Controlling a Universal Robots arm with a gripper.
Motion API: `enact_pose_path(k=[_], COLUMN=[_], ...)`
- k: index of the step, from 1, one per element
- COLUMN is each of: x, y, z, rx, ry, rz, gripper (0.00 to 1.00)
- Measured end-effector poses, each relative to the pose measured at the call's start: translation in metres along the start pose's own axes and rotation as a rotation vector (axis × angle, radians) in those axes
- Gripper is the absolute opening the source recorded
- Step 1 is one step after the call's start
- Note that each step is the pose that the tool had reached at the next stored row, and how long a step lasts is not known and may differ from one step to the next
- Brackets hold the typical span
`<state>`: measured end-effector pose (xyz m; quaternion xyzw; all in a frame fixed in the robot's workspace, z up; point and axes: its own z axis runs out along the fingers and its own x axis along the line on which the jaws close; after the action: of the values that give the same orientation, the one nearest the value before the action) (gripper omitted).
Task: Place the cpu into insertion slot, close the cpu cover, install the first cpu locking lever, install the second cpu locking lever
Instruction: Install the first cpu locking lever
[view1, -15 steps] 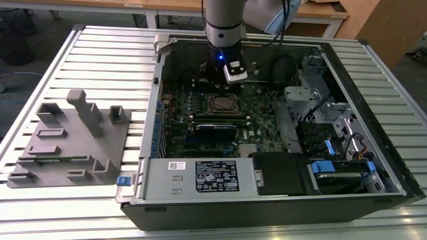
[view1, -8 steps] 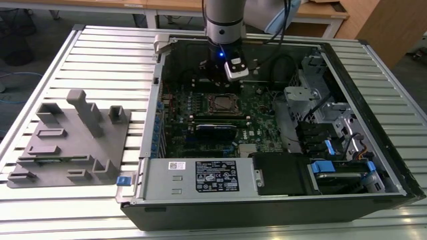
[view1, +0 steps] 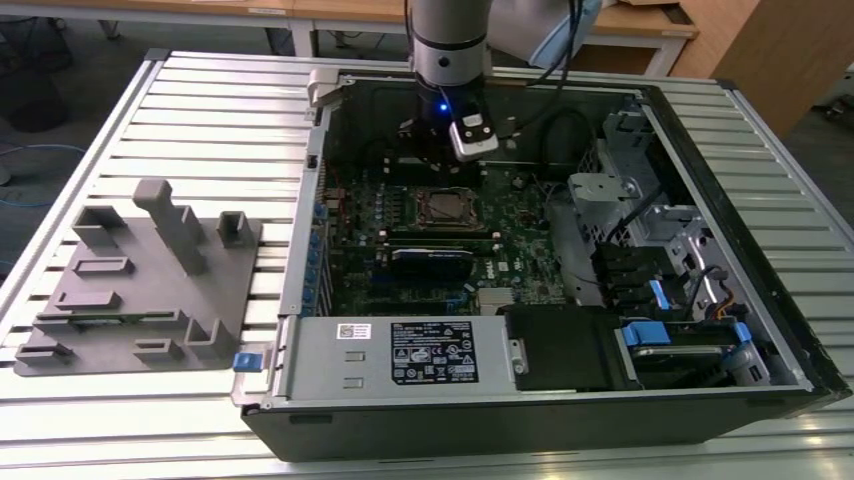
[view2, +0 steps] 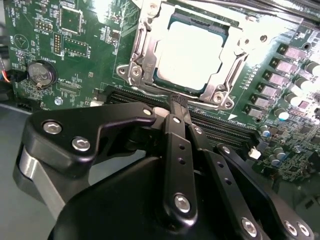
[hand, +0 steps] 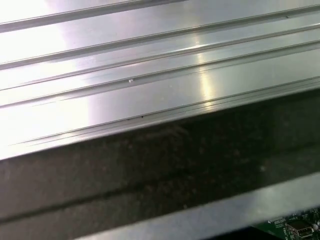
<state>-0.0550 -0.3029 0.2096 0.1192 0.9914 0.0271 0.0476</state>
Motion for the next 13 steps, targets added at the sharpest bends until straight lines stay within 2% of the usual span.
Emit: enact_pose_path(k=[6,13], x=[-0.0018,-0.002], y=[0.0004,-0.0012], z=[0.0003,0.0002], rx=[-0.0039,-0.0032], ry=[0.0029,0.0031], rz=[-0.044,-0.052], gripper=[0.11,0.11])
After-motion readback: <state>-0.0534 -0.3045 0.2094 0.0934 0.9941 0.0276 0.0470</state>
